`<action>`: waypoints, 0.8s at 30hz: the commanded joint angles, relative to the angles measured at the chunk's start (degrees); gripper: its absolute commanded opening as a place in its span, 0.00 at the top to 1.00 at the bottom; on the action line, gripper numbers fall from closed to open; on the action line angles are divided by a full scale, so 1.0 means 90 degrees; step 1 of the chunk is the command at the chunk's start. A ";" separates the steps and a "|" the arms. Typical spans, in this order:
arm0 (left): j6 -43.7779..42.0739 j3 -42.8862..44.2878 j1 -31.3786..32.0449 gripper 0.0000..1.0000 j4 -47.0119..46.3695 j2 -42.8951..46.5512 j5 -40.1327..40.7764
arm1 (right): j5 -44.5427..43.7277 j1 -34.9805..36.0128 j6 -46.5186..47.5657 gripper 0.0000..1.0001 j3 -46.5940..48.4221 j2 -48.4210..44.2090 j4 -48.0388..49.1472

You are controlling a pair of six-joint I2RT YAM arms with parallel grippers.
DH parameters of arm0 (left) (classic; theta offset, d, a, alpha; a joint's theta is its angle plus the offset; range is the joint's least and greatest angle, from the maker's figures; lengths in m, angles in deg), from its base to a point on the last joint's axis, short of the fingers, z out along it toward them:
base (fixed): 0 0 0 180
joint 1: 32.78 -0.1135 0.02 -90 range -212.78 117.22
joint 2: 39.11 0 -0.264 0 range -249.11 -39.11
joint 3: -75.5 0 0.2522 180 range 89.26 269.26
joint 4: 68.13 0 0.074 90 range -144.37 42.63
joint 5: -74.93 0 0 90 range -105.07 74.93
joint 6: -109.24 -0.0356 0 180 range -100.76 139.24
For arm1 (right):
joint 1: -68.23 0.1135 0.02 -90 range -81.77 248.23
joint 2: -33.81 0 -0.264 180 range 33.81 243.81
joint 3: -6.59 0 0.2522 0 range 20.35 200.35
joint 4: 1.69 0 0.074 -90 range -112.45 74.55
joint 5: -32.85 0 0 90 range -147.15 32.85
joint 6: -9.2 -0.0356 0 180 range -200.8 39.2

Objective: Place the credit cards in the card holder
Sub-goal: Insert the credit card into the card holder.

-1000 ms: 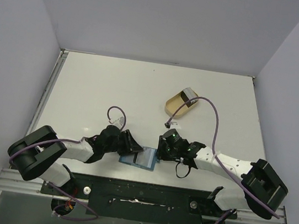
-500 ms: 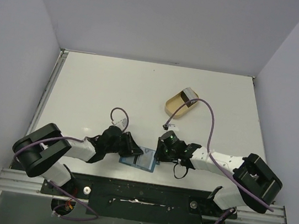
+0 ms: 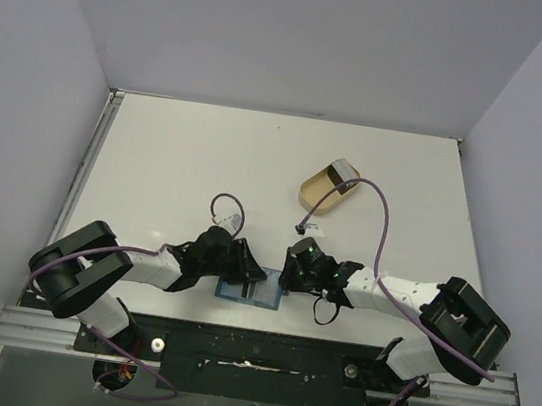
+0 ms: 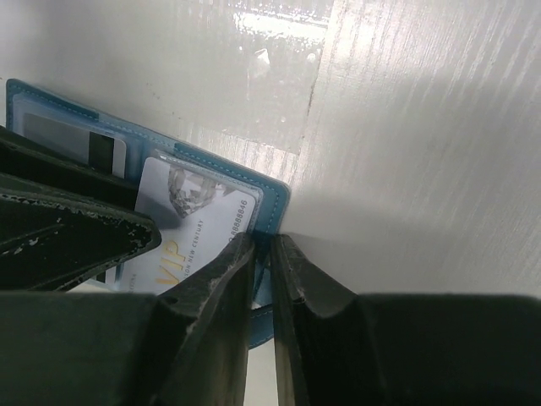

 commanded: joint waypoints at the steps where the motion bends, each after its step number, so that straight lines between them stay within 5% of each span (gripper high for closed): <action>1: -0.0203 0.0376 0.0081 0.70 0.0439 0.0431 0.0277 | -0.0333 0.0088 0.0170 0.84 0.0058 -0.0044 -0.0130; 7: -0.0303 0.0408 0.0019 0.58 0.1234 0.1350 0.0737 | -0.0740 0.0090 0.0586 0.79 0.0641 -0.0114 -0.0921; 14: -0.0470 0.0376 -0.0613 0.57 0.2429 0.2172 0.0688 | -0.0811 0.0145 0.0595 0.73 0.1433 -0.0253 -0.1571; 24: -0.0454 -0.0336 -0.1596 0.55 0.2470 0.3015 -0.0263 | -0.0055 0.0416 -0.0183 0.66 0.1708 0.0044 -0.0718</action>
